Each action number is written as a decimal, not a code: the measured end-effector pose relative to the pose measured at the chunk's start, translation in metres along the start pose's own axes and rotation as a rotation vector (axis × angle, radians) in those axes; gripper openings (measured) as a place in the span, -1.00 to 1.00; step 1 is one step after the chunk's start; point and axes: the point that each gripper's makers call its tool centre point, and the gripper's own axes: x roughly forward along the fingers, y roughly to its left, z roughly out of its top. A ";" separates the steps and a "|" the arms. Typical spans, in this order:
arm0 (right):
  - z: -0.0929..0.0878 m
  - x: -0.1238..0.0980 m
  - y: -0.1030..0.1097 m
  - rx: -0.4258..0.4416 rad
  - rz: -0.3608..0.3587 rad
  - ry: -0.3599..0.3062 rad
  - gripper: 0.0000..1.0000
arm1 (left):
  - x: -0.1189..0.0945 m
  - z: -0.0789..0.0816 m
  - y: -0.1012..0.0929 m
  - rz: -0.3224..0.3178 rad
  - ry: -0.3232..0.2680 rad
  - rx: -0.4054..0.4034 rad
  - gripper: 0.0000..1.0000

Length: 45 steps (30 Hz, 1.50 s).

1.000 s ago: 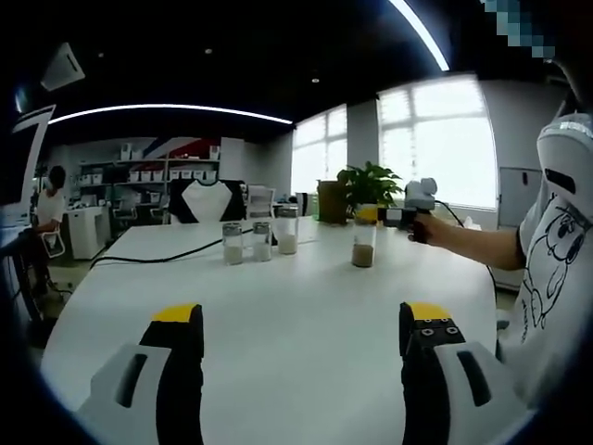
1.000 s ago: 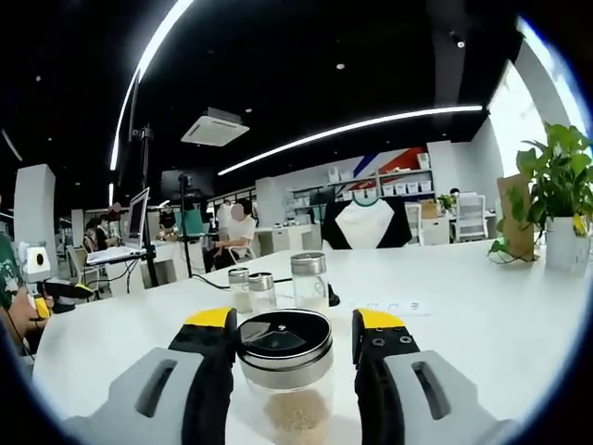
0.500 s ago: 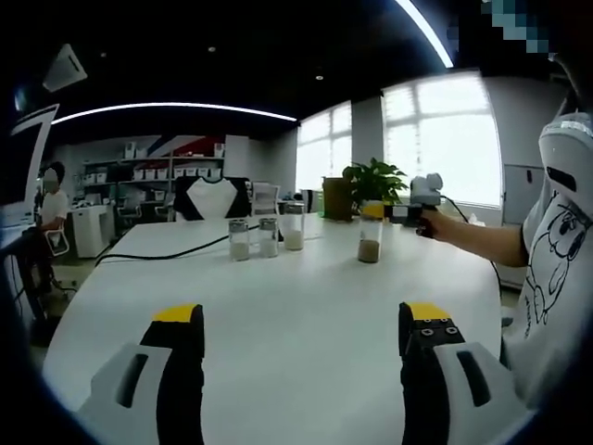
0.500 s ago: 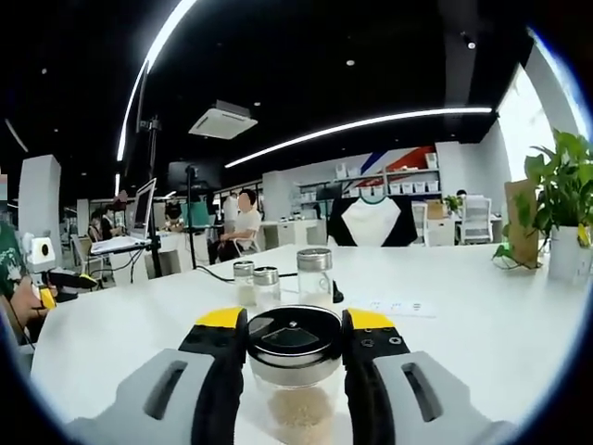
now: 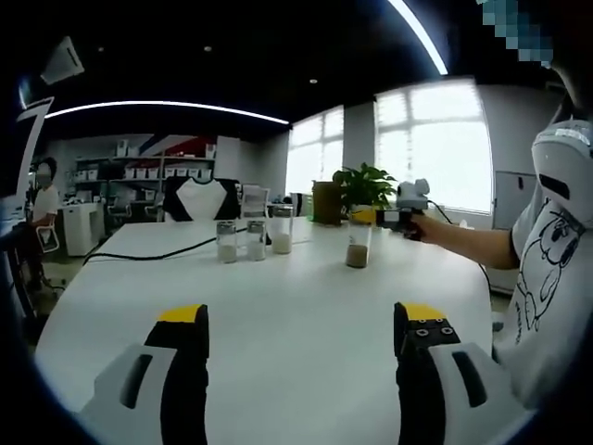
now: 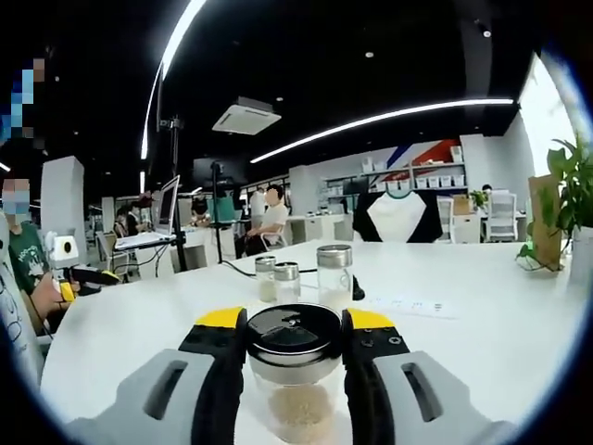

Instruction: Rotate the seasoning bottle until the label or dispensing opening points toward the visible target arrow and the bottle remains upright within the marked orientation range

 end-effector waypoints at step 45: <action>0.021 -0.008 0.011 -0.006 0.130 -0.105 0.18 | -0.006 0.005 -0.003 0.034 0.007 0.038 0.86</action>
